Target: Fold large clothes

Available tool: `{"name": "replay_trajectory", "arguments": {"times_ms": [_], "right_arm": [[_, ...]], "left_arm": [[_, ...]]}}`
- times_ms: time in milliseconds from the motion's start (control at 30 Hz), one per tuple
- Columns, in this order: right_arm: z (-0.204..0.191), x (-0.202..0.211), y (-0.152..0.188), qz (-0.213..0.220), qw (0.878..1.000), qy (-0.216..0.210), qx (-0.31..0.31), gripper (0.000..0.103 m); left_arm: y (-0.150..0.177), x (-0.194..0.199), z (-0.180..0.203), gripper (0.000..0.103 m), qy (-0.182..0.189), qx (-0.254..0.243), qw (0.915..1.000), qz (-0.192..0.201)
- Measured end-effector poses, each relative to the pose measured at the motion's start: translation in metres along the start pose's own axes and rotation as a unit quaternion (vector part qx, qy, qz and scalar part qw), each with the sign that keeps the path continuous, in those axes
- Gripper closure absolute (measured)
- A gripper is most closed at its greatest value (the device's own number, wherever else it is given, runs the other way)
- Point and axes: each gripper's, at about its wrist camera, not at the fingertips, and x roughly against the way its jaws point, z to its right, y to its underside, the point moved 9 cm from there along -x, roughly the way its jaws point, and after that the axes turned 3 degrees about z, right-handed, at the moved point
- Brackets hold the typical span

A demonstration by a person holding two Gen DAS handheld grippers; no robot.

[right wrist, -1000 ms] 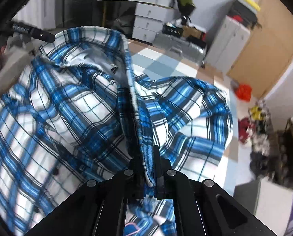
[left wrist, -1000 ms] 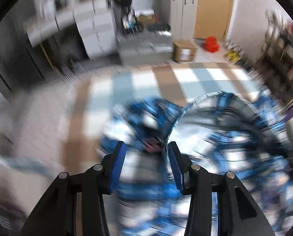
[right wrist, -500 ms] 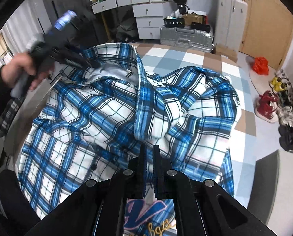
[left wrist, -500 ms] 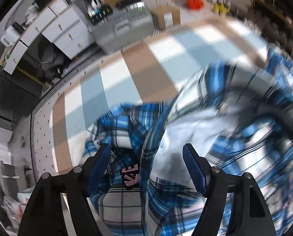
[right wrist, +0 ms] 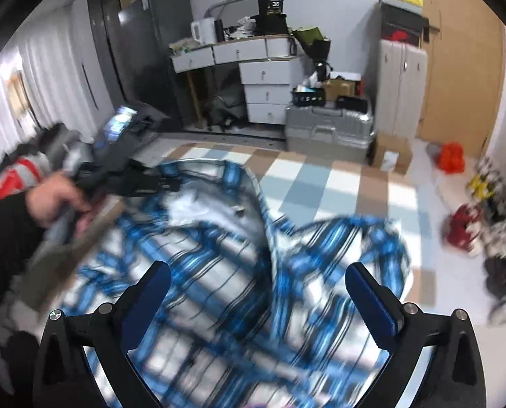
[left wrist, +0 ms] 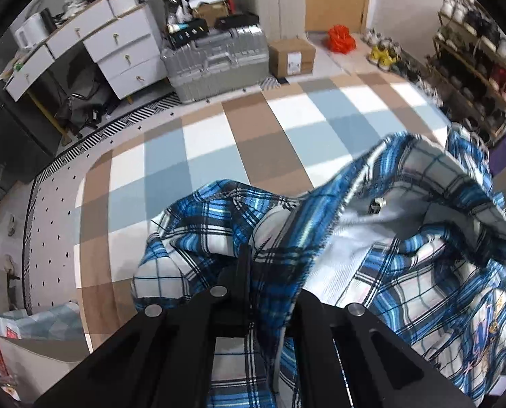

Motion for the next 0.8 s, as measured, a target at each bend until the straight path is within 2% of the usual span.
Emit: {"name": "replay_trajectory", "arguments": {"times_ms": [67, 200, 233, 267, 333, 367, 433, 467, 567, 667, 800], "right_arm": [[0.0, -0.03, -0.01, -0.031, 0.996, 0.062, 0.059, 0.0], [0.003, -0.09, -0.012, -0.103, 0.985, 0.093, 0.104, 0.001], [0.005, -0.102, -0.008, -0.124, 0.982, 0.094, 0.103, 0.008], [0.006, -0.115, -0.004, -0.149, 0.979, 0.093, 0.101, 0.017], [0.011, -0.13, 0.002, -0.183, 0.972, 0.101, 0.103, 0.079], [0.019, -0.137, 0.002, -0.196, 0.967, 0.124, 0.101, 0.081], [0.035, -0.139, -0.005, -0.194, 0.964, 0.166, 0.082, 0.095], [0.041, -0.139, -0.012, -0.19, 0.96, 0.187, 0.086, 0.098], [0.05, -0.122, -0.042, -0.15, 0.947, 0.256, 0.126, 0.1], [0.043, -0.089, -0.066, -0.093, 0.942, 0.283, 0.157, 0.1], [0.02, -0.036, -0.067, -0.03, 0.919, 0.32, 0.227, 0.1]], "left_arm": [[-0.001, -0.001, -0.004, 0.103, 0.005, 0.018, 0.9998, 0.003], [0.001, -0.001, -0.002, 0.103, 0.005, 0.024, 0.9996, 0.016], [-0.001, 0.001, -0.002, 0.103, 0.004, 0.023, 0.9995, 0.022], [-0.003, 0.004, -0.003, 0.103, 0.003, 0.025, 0.9992, 0.031], [-0.007, 0.006, -0.006, 0.103, 0.002, 0.03, 0.9988, 0.038], [-0.012, 0.007, -0.008, 0.103, -0.001, 0.034, 0.9984, 0.044], [-0.017, 0.01, -0.01, 0.103, -0.002, 0.039, 0.998, 0.049], [-0.023, 0.012, -0.012, 0.103, -0.007, 0.045, 0.9976, 0.052], [-0.028, 0.023, -0.017, 0.103, 0.016, 0.088, 0.9939, 0.064], [-0.025, 0.049, -0.014, 0.103, 0.028, 0.101, 0.9905, 0.089], [0.001, 0.095, 0.004, 0.103, 0.043, 0.102, 0.9848, 0.134]]}}
